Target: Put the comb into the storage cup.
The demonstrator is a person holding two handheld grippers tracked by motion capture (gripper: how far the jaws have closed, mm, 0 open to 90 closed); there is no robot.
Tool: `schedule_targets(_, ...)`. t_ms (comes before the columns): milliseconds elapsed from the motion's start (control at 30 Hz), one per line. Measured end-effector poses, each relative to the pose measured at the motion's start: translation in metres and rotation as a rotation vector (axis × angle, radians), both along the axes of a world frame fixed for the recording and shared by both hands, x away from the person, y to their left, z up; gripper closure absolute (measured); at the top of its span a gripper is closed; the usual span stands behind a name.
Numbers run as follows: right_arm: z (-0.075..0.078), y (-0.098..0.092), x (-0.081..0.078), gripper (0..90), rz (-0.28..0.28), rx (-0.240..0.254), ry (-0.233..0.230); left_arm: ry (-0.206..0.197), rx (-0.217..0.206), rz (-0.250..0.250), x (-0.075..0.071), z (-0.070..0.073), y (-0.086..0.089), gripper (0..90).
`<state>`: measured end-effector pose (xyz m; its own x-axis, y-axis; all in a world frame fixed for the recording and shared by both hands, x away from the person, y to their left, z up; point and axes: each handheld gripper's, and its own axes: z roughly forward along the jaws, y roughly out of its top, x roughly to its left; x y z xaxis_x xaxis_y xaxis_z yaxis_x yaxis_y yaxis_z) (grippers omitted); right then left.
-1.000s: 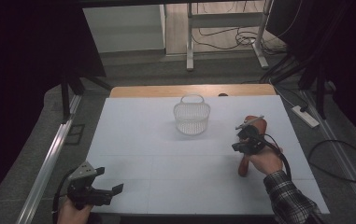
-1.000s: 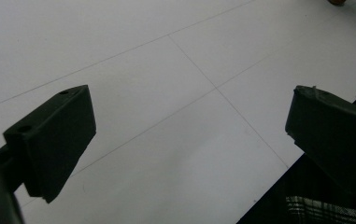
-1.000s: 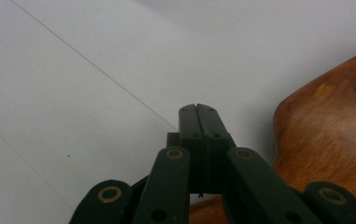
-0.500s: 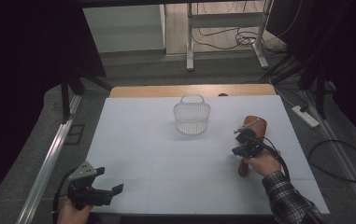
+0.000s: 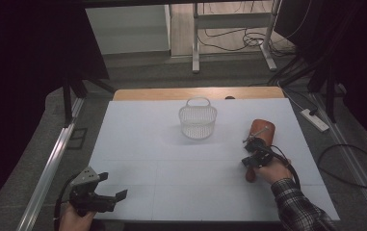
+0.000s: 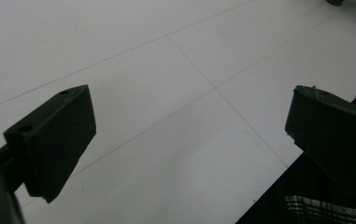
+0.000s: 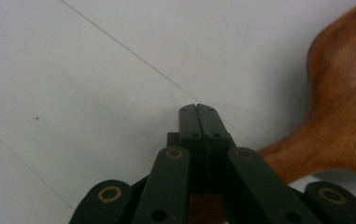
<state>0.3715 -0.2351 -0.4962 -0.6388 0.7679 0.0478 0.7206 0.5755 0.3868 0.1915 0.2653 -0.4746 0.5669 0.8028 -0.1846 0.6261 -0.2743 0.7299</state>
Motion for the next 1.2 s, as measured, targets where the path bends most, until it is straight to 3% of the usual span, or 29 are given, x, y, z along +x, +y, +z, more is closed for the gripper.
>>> schedule_targets(433,0.001,-0.025,-0.007,89.5,-0.038,0.003,0.018,0.000,0.006,-0.001,0.000,0.000,0.000,2.7)
schedule_targets(1000,0.005,-0.068,-0.008,89.5,-0.122,0.004,-0.003,0.002,0.008,0.000,0.000,0.000,-0.001,2.8)
schedule_targets(1200,0.004,-0.073,-0.008,89.5,-0.135,0.004,-0.004,0.002,0.008,0.001,0.001,0.000,-0.001,2.9)
